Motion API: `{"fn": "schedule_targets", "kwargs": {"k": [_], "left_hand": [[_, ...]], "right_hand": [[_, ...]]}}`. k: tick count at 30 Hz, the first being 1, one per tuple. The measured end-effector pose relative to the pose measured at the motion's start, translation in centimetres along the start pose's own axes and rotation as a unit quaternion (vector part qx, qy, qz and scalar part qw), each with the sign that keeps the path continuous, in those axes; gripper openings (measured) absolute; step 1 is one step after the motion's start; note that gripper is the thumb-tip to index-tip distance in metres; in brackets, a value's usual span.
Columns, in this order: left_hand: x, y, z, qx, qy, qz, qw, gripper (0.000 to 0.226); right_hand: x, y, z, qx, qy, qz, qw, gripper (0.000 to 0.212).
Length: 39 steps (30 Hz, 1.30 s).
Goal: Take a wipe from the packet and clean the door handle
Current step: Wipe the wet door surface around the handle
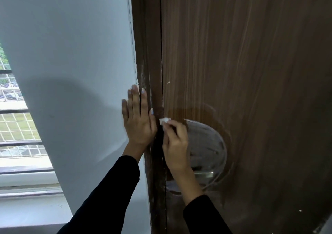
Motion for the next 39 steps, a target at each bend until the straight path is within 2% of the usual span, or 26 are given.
{"fn": "schedule_targets", "kwargs": {"k": [2,5,8,12,14,17,19,25,27,29,32,36,39], "left_hand": [[0.0,0.0,-0.1,0.002,0.003,0.003,1.0,0.059],[-0.1,-0.1,-0.1,0.003,0.009,0.0,1.0,0.057],[-0.1,-0.1,-0.1,-0.002,0.011,-0.004,1.0,0.056],[0.2,-0.3,-0.4,-0.005,0.01,-0.002,1.0,0.059],[0.3,-0.5,-0.4,-0.006,0.012,0.001,1.0,0.059],[0.1,-0.5,-0.5,-0.017,0.02,0.0,1.0,0.058],[0.0,-0.5,-0.6,-0.023,0.027,0.0,0.999,0.057],[-0.2,-0.4,-0.6,-0.024,0.035,0.0,0.999,0.058],[-0.2,-0.4,-0.5,-0.021,0.038,0.004,0.999,0.058],[-0.1,-0.4,-0.6,-0.017,0.044,0.006,0.999,0.057],[-0.1,-0.4,-0.6,-0.018,0.045,0.007,0.999,0.055],[-0.4,-0.2,-0.3,-0.013,0.051,0.001,0.999,0.054],[-0.5,0.1,-0.4,-0.003,0.051,-0.01,0.999,0.053]], "right_hand": [[-0.7,0.3,-1.2,0.015,-0.002,-0.02,1.0,0.028],[-1.9,1.6,-0.2,-0.049,-0.045,-0.004,0.998,0.027],[-1.0,1.5,2.1,-0.091,-0.025,0.01,0.995,0.022],[0.3,-0.4,-0.2,0.006,0.041,0.0,0.999,0.023],[-0.7,0.0,-1.9,0.026,0.037,-0.022,0.999,0.025],[-2.4,1.6,-1.0,-0.045,-0.027,-0.019,0.998,0.026],[-2.2,1.8,0.5,-0.078,-0.03,0.001,0.996,0.026],[-1.1,-0.4,-2.8,0.048,0.026,-0.004,0.999,0.029],[-2.6,0.4,-3.7,0.042,-0.011,-0.007,0.999,0.035],[-3.6,1.3,-3.0,-0.01,-0.062,0.0,0.998,0.032],[-2.7,0.9,-1.2,-0.051,-0.064,0.012,0.997,0.025],[-1.4,-0.6,-2.8,0.022,-0.008,0.031,0.999,0.029],[-2.4,0.7,-4.0,0.047,-0.049,0.027,0.997,0.031]]}}
Point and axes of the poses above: each hand's wrist, its own z-axis towards the middle knuckle, its own y-axis out of the back of the hand, x = y × z, the point moved 4 cm from there along z, towards the middle knuckle, and after that the axes turned 1 degree about y, right-handed, at the moved point
